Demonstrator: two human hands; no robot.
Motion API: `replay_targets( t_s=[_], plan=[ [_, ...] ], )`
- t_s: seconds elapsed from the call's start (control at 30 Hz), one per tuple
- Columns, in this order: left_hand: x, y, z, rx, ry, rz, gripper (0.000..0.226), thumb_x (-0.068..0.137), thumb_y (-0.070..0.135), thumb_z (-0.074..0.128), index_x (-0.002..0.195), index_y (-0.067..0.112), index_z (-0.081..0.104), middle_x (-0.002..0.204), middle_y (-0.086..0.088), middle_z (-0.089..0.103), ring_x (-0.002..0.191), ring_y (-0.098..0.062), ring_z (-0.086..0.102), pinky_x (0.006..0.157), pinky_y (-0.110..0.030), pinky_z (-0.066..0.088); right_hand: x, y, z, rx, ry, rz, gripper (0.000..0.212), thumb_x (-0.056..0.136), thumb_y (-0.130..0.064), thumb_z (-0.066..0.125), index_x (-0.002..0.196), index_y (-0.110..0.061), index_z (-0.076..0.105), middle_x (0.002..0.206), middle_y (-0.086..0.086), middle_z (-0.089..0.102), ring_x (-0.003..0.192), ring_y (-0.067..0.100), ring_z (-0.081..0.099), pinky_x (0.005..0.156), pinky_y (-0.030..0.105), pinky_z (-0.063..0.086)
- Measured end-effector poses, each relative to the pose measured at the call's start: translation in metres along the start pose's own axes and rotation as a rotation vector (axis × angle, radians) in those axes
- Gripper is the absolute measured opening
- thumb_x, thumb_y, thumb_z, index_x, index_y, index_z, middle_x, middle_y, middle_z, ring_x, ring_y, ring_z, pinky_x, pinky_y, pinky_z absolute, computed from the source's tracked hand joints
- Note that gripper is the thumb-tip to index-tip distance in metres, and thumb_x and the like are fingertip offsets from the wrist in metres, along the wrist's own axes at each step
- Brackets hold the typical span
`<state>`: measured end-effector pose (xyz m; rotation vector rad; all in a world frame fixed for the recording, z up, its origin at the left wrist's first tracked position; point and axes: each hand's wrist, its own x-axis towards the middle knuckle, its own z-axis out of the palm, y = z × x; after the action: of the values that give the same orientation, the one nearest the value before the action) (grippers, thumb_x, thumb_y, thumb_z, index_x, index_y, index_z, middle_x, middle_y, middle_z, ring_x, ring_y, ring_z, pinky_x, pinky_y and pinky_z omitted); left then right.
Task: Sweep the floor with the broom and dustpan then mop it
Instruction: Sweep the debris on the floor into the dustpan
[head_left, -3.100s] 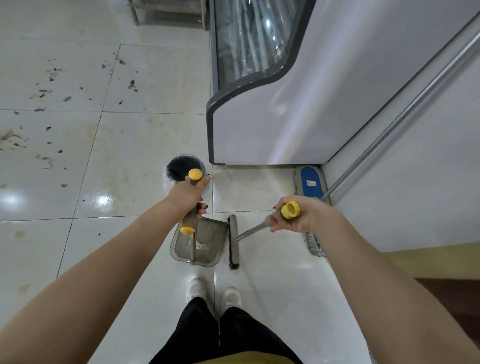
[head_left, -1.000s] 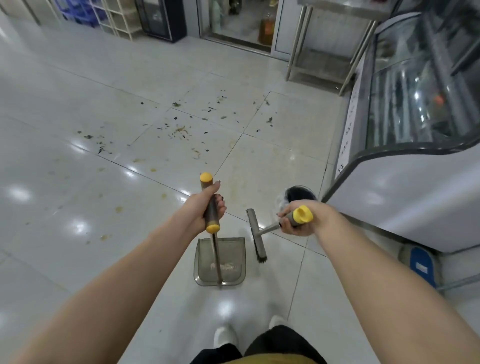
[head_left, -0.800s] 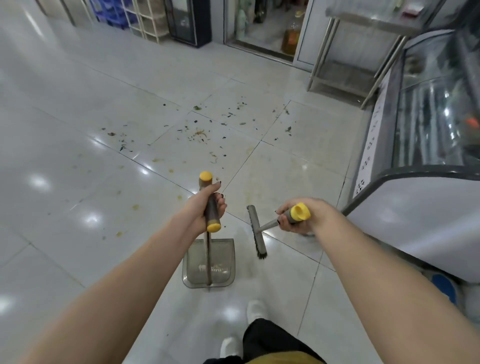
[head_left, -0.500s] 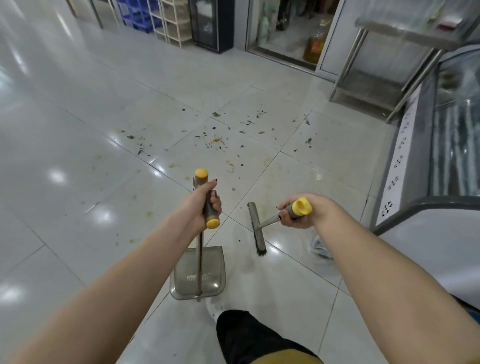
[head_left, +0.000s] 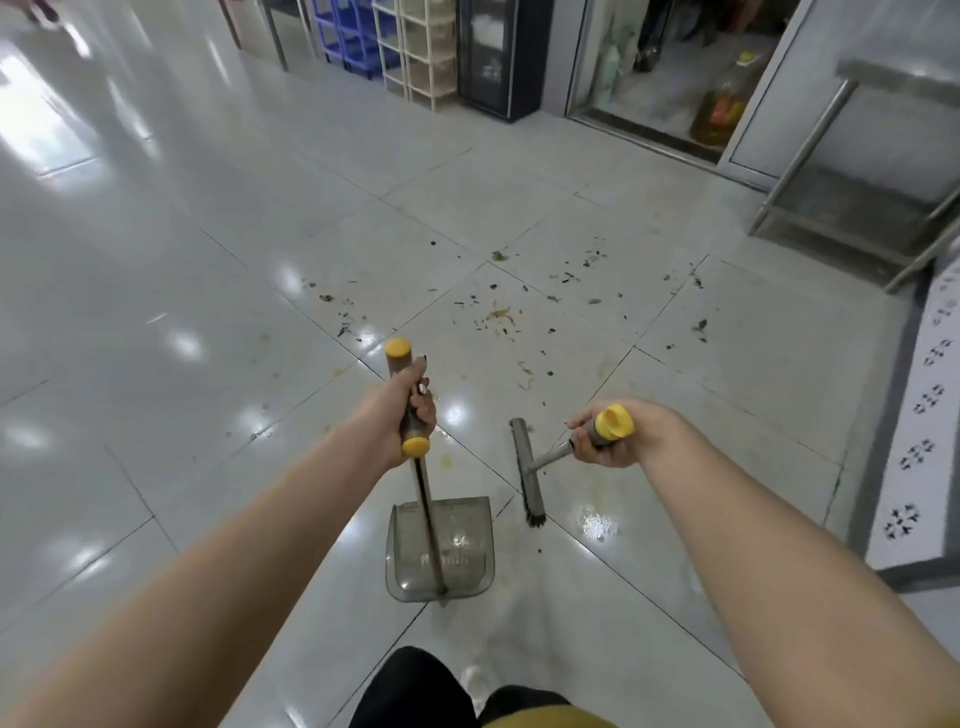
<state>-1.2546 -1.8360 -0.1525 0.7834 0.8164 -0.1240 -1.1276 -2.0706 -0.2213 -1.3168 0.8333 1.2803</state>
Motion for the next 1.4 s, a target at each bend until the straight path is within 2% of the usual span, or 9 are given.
replay_targets(
  t_s=[0.13,0.33,0.5,0.63,0.73,0.8,0.87,0.97,1.4],
  plan=[
    [0.030,0.040,-0.003,0.025,0.003,-0.007,0.034,0.092,0.030,0.059,0.067,0.014,0.043,0.038,0.006,0.041,0.028,-0.004,0.036,0.031,-0.010,0.031,0.009,-0.037,0.036,-0.030,-0.022,-0.022,0.023,0.094,-0.011,0.049,0.076,0.003,0.048,0.048,0.025,0.052,0.025,0.018,0.048,0.027,0.018,0.041],
    [0.087,0.106,-0.016,0.037,-0.027,0.001,0.030,0.092,0.027,0.060,0.070,0.012,0.045,0.044,0.004,0.043,0.029,-0.004,0.036,0.031,-0.012,0.033,0.035,-0.093,0.084,0.024,0.012,-0.017,0.018,0.092,-0.010,0.052,0.077,-0.003,0.047,0.050,0.014,0.049,0.028,0.019,0.050,0.029,0.019,0.043],
    [0.131,0.171,-0.018,0.177,-0.109,-0.065,0.034,0.093,0.026,0.057,0.066,0.015,0.041,0.041,0.005,0.037,0.029,-0.003,0.033,0.031,-0.011,0.029,0.049,-0.131,0.124,0.123,0.031,-0.046,0.016,0.093,-0.010,0.052,0.080,-0.002,0.047,0.048,0.013,0.050,0.028,0.018,0.050,0.028,0.019,0.043],
    [0.164,0.223,-0.011,0.217,-0.157,-0.103,0.035,0.093,0.028,0.056,0.065,0.016,0.040,0.040,0.006,0.035,0.028,-0.002,0.032,0.031,-0.009,0.028,0.064,-0.159,0.146,0.161,0.066,-0.076,0.026,0.092,-0.011,0.052,0.077,0.010,0.052,0.056,0.023,0.054,0.027,0.015,0.049,0.029,0.019,0.043],
    [0.186,0.245,-0.002,0.269,-0.173,-0.121,0.035,0.093,0.028,0.057,0.065,0.016,0.039,0.041,0.005,0.036,0.029,-0.003,0.032,0.031,-0.010,0.027,0.063,-0.176,0.156,0.204,0.073,-0.135,0.020,0.093,-0.009,0.050,0.078,0.003,0.048,0.057,0.019,0.053,0.028,0.013,0.048,0.031,0.017,0.045],
    [0.202,0.255,0.005,0.297,-0.191,-0.125,0.034,0.093,0.027,0.057,0.067,0.015,0.040,0.042,0.005,0.037,0.029,-0.003,0.033,0.032,-0.010,0.029,0.060,-0.188,0.160,0.218,0.089,-0.175,0.018,0.095,-0.009,0.048,0.079,0.000,0.048,0.054,0.013,0.052,0.028,0.011,0.048,0.032,0.017,0.045],
    [0.218,0.266,0.015,0.328,-0.208,-0.129,0.034,0.093,0.027,0.058,0.067,0.015,0.039,0.041,0.006,0.038,0.029,-0.004,0.033,0.032,-0.010,0.029,0.060,-0.203,0.161,0.260,0.101,-0.211,0.017,0.095,-0.008,0.048,0.080,-0.001,0.049,0.062,0.007,0.043,0.028,0.011,0.046,0.031,0.017,0.045],
    [0.246,0.287,0.034,0.346,-0.205,-0.129,0.033,0.092,0.025,0.059,0.067,0.014,0.040,0.042,0.005,0.039,0.029,-0.004,0.033,0.032,-0.010,0.029,0.064,-0.232,0.155,0.298,0.120,-0.236,0.019,0.094,-0.003,0.047,0.075,-0.003,0.045,0.065,0.006,0.036,0.028,0.013,0.046,0.031,0.017,0.045],
    [0.393,0.359,0.180,0.525,-0.230,-0.121,0.030,0.093,0.023,0.058,0.071,0.012,0.042,0.047,0.001,0.038,0.029,-0.006,0.034,0.033,-0.012,0.031,0.087,-0.392,0.094,0.364,0.204,-0.251,0.015,0.096,-0.007,0.048,0.081,-0.002,0.045,0.049,0.010,0.054,0.029,0.009,0.049,0.035,0.016,0.048]
  ],
)
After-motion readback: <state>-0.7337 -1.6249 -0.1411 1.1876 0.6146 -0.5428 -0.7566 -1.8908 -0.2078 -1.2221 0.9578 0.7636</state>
